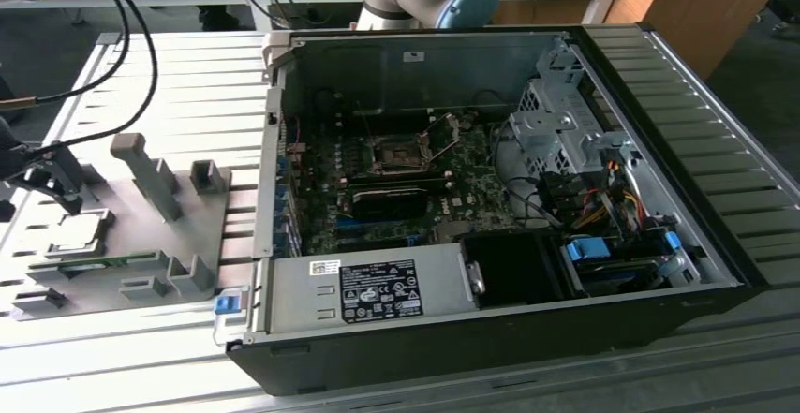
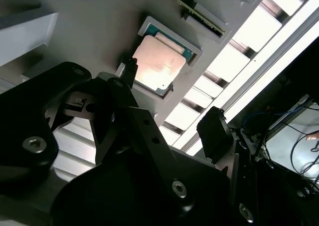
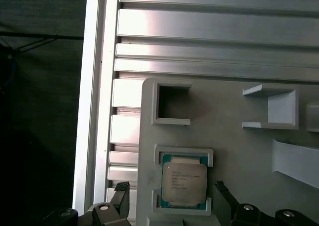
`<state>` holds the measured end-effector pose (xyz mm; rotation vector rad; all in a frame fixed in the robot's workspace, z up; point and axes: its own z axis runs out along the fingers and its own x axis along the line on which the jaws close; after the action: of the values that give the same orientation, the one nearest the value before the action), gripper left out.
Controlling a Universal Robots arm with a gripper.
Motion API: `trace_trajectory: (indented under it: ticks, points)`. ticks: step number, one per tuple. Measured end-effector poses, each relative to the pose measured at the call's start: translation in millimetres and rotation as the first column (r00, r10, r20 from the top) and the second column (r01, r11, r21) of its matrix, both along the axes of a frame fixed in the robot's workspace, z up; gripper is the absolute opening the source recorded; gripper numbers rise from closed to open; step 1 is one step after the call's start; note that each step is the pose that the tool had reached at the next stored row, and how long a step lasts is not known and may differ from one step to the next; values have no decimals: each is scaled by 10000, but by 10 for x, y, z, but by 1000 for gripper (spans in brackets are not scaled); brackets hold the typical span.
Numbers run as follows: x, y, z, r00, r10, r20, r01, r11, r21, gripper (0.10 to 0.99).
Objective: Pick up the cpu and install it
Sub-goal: 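Pick up the cpu and move it towards the insertion slot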
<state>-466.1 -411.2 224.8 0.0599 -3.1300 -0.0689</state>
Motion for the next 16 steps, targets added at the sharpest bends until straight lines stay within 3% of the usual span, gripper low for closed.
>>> trace_trajectory:
  ticks: [8, 16]
  points:
    - [26, -49, -101, 10000, 44, 2, -44, 10000, 1, 761]
    - [66, -58, -180, 9999, 107, 2, -107, 9999, -1, 761]
